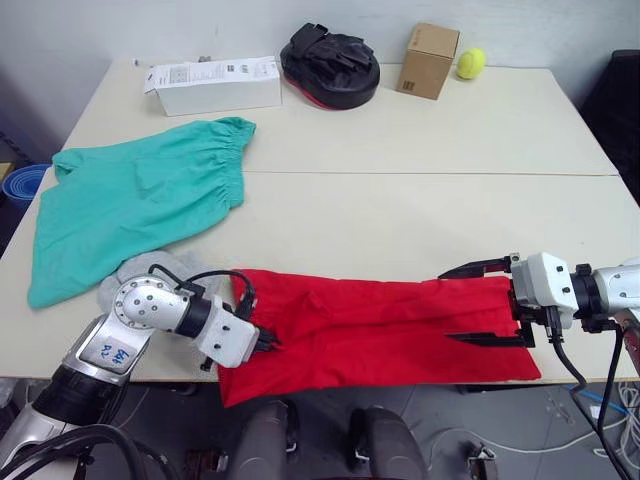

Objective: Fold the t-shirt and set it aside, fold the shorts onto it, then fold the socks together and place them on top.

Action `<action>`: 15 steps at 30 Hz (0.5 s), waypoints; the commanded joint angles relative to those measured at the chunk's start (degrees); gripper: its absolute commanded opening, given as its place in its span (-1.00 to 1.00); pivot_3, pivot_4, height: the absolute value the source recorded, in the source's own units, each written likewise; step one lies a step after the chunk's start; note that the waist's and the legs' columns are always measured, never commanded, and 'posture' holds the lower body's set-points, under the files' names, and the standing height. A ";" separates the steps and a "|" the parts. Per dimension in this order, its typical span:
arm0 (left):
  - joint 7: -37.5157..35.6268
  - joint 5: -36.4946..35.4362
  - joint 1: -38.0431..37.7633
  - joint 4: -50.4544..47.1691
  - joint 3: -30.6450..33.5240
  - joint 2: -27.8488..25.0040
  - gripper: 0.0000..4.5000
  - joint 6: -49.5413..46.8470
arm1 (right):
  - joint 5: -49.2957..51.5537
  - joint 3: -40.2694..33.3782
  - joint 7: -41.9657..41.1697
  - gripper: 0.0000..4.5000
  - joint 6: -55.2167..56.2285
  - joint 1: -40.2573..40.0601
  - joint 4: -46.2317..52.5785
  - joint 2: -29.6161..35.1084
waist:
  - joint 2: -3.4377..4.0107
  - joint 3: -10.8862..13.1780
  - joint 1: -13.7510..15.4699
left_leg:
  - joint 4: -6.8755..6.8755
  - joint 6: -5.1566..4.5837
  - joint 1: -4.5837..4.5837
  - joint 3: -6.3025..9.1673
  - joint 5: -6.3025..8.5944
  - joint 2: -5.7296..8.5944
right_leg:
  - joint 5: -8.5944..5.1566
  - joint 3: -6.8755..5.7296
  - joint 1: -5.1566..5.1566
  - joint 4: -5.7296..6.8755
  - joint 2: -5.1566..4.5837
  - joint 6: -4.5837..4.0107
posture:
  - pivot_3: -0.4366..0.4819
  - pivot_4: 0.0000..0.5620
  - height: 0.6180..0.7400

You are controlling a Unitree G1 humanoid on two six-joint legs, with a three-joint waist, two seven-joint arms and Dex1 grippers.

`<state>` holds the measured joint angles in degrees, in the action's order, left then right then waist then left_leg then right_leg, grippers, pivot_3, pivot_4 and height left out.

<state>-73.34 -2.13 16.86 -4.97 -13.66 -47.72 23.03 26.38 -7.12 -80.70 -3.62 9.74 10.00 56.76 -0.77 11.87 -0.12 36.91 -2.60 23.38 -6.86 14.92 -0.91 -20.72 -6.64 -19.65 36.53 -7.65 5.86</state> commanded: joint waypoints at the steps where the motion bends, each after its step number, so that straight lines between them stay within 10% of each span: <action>1: 1.28 0.38 -0.93 1.31 0.45 -0.52 -0.99 2.99 | 0.12 -0.16 -0.07 0.96 0.68 0.38 0.25 -0.47 | 0.00 0.00 0.00 | 0.00 -0.01 0.00 0.00 0.01 0.00 | 0.00 0.00 0.00 0.00 0.00 0.00 | -0.05 -0.47 1.00; 15: 4.25 -7.64 -8.63 -8.45 5.21 -3.27 -0.99 -8.42 | -0.92 0.34 -0.47 0.96 1.99 0.06 -0.47 -1.26 | 0.03 0.02 -0.10 | -0.02 -0.02 -0.01 0.04 0.03 -0.01 | 0.00 -0.02 0.01 0.01 0.00 0.00 | -0.05 -0.47 1.00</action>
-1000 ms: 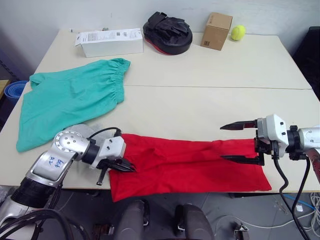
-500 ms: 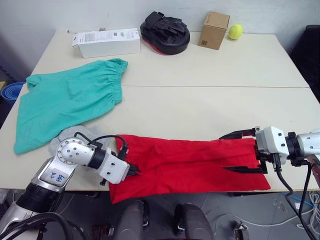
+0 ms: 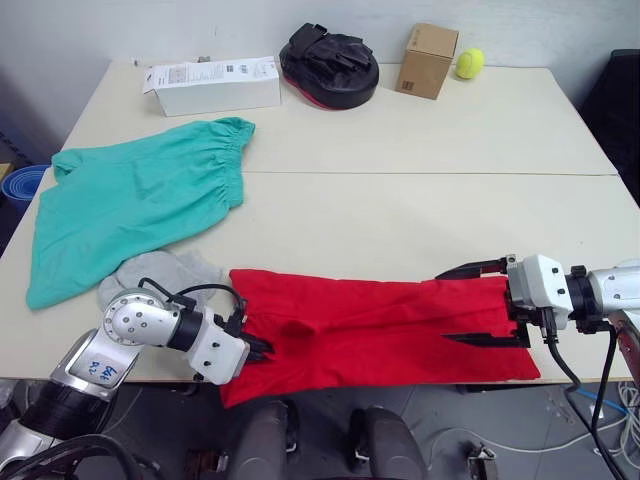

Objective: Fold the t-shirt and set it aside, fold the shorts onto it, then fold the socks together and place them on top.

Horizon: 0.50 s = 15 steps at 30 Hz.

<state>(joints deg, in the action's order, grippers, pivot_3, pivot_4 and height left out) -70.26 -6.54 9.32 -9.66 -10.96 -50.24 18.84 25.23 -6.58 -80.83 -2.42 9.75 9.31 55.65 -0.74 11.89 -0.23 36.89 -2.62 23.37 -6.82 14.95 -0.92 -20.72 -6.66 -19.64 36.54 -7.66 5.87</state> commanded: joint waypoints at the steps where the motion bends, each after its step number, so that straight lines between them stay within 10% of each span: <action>1: 1.11 -3.47 -1.77 -4.27 2.76 -1.16 -0.90 -5.88 | 0.17 -0.08 -0.30 0.96 0.83 0.19 0.14 -0.25 | 0.00 0.00 0.02 | 0.00 0.00 0.01 0.00 0.00 0.00 | 0.00 0.00 0.00 0.00 0.00 0.00 | -0.05 -0.47 1.00; 15: -1.29 -20.73 -13.35 -18.40 17.50 -10.59 0.99 -29.17 | 2.75 -2.60 -1.23 0.96 -3.03 1.06 -0.71 1.22 | 0.09 0.05 -0.04 | -0.08 0.07 -0.03 0.02 0.04 -0.02 | 0.00 0.03 0.00 -0.05 0.00 0.00 | -0.05 -0.47 1.00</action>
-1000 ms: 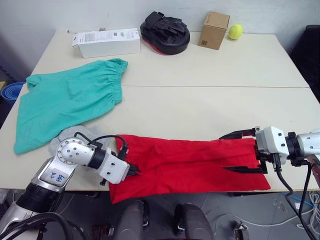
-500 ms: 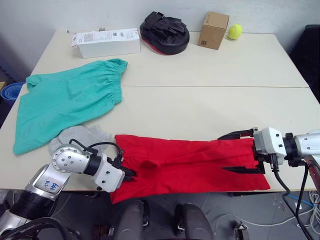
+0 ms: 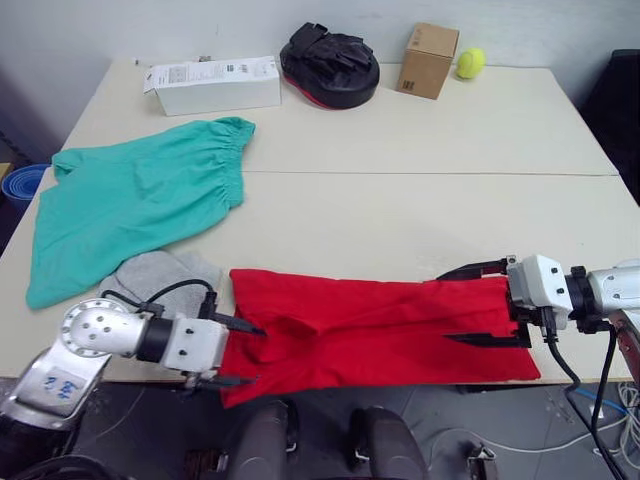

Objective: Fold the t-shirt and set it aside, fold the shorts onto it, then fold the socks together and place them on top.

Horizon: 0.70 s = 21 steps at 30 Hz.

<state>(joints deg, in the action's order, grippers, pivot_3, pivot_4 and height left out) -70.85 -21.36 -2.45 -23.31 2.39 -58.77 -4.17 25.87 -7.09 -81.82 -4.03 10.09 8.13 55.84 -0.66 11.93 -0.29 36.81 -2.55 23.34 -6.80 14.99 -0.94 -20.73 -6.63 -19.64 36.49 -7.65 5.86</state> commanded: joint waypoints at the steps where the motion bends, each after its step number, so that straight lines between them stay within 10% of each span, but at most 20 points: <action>1: -0.94 -8.31 -1.65 -5.39 5.83 -3.44 0.99 -9.61 | 2.45 -2.08 -0.08 0.96 -2.21 1.12 0.54 1.00 | 0.02 0.01 0.02 | -0.01 0.01 0.00 0.00 0.00 0.00 | 0.00 0.00 0.00 0.00 0.00 0.00 | -0.05 -0.47 1.00; 8: 4.84 -14.62 17.06 4.35 4.60 -1.36 0.73 -25.37 | 1.63 1.38 1.89 0.24 -4.96 6.42 -0.77 -2.07 | 0.19 0.11 0.42 | 0.00 0.27 -0.01 0.01 0.04 0.04 | -0.02 0.01 0.03 -0.01 0.01 -0.03 | -0.05 -0.47 1.00; 16: 2.97 1.47 29.06 15.35 -11.55 8.02 -0.43 -15.64 | -6.20 10.35 2.82 -1.00 -1.06 15.73 -8.90 -8.49 | 0.17 0.10 0.05 | -0.12 0.10 0.05 -0.26 -0.14 0.04 | 0.01 0.09 -0.26 0.22 0.19 0.03 | -0.05 -0.47 1.00; 21: 2.72 9.34 30.88 20.04 -18.32 12.47 -0.99 -10.35 | -12.41 15.12 2.94 -1.00 4.41 19.88 -17.00 -11.54 | 0.16 0.10 0.09 | -0.05 0.05 0.21 -0.35 -0.18 0.04 | 0.00 0.14 -0.39 0.33 0.21 0.03 | -0.05 -0.47 1.00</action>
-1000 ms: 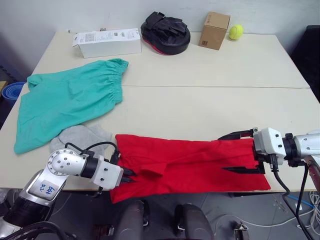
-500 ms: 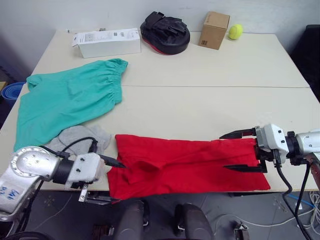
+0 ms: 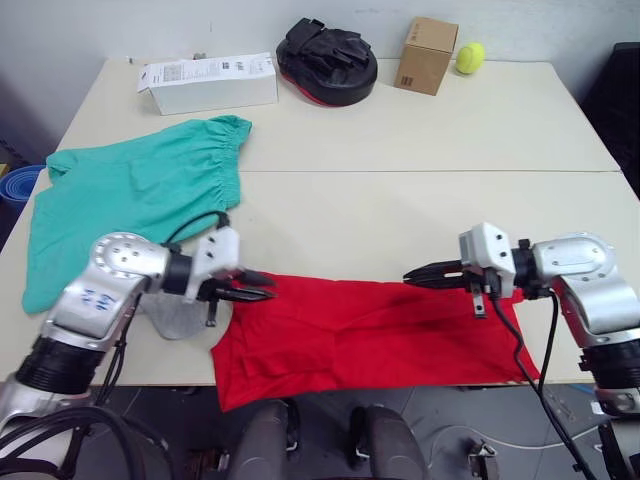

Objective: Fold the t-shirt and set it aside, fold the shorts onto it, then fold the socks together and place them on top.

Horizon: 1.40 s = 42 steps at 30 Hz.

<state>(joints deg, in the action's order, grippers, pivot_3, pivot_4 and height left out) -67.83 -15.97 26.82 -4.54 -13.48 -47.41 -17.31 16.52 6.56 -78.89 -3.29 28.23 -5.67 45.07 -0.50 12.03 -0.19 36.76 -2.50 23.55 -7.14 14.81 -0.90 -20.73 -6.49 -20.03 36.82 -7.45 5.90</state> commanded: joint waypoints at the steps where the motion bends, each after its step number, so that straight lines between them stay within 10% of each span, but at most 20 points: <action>1: -0.30 5.75 1.78 1.94 -3.74 1.45 -0.99 3.31 | -4.26 2.19 -0.37 -1.00 5.35 2.27 -4.78 -1.01 | 0.00 0.00 -0.01 | 0.08 -0.02 0.04 0.00 -0.01 0.00 | 0.00 0.00 -0.01 0.00 0.00 0.00 | -0.05 -0.47 1.00; 18: 1.81 13.36 0.78 10.11 -4.98 3.85 -0.99 11.54 | 3.18 -0.73 -13.61 -1.00 5.34 -9.85 1.03 16.34 | 0.11 -0.09 0.18 | 0.45 -0.16 0.43 0.25 -0.29 0.06 | 0.07 -0.13 -0.37 0.47 -0.24 0.04 | -0.05 -0.47 1.00; 33: 1.87 13.65 0.90 11.50 -3.89 5.57 -0.99 13.55 | -8.82 7.31 -0.39 -1.00 3.91 5.76 -7.34 1.00 | 0.16 -0.13 0.03 | 0.24 0.04 -0.26 0.31 -0.02 -0.02 | 0.09 -0.29 0.35 0.10 -0.22 -0.07 | -0.05 -0.47 1.00; 42: 2.62 14.65 1.45 13.18 -4.18 6.66 -0.99 14.58 | -13.11 10.04 -10.39 -1.00 14.21 5.63 -11.79 7.58 | 0.16 -0.14 0.30 | 0.30 -0.04 -0.28 0.34 -0.06 0.00 | 0.09 -0.34 0.43 0.12 -0.24 -0.05 | -0.05 -0.47 1.00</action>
<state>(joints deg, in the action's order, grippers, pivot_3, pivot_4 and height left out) -66.08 -4.38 28.76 5.81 -16.66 -40.75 -2.35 3.90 17.38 -86.78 10.15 34.54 -16.95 50.37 -0.34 11.90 0.10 37.07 -2.55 23.27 -6.79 14.75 -0.89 -20.63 -6.84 -19.59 36.92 -7.70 5.85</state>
